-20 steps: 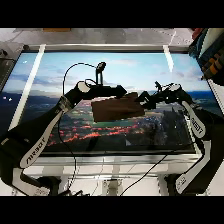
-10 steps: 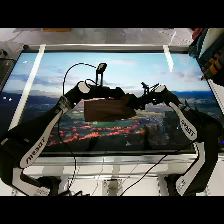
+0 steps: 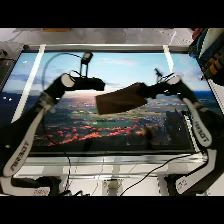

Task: Fold the clothes and pants, and hang the long-sleeved shirts on hangers.

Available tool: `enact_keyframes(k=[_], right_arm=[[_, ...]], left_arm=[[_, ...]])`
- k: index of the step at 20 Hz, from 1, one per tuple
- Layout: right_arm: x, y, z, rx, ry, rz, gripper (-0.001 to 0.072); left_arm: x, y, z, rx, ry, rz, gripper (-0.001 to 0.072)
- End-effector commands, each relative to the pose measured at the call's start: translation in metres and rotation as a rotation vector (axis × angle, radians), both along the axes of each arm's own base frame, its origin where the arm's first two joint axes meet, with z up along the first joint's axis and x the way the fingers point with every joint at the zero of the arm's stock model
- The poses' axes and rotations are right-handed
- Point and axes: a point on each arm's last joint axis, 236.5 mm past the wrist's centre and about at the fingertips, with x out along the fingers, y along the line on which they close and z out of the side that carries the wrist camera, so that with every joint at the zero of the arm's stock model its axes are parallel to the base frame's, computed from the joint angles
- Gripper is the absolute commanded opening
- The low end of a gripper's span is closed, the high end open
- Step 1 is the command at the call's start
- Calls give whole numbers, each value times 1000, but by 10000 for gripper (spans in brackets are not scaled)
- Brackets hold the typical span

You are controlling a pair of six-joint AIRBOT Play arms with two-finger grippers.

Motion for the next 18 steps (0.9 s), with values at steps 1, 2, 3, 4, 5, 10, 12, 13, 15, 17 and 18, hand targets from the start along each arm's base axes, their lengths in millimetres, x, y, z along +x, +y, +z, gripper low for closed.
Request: enact_keyframes(k=[1, 2, 3, 4, 5, 10, 12, 13, 15, 17, 18], right_arm=[[-4, -110, 47, -121, -77, -151, 18], [-13, -145, 58, -154, -83, -205, 18], [-22, -178, 65, -176, -76, -266, 18], [-36, -213, 72, -189, -56, -344, 18], [-49, -243, 76, -192, -33, -417, 18], [-130, -365, 86, -133, 82, -808, 18], [-166, -404, 90, -165, 126, -971, 18], [-186, -422, 91, -194, 155, -1059, 17], [-225, -451, 95, -264, 211, -1231, 17], [-261, -464, 99, -284, 280, -1402, 17], [-273, -464, 98, -264, 322, -1463, 17]], left_arm=[[1, 68, 50, 241, -183, 43, 12], [-4, 81, 64, 287, -212, 51, 12], [-10, 93, 77, 323, -233, 58, 13], [-18, 101, 87, 345, -244, 62, 13], [-24, 107, 95, 363, -252, 65, 13], [-42, 113, 112, 375, -261, 62, 13], [-42, 112, 112, 374, -261, 62, 13], [-42, 112, 112, 375, -260, 62, 13], [-42, 112, 112, 375, -260, 62, 12], [-42, 112, 112, 374, -260, 62, 13], [-42, 112, 112, 374, -260, 62, 13]])
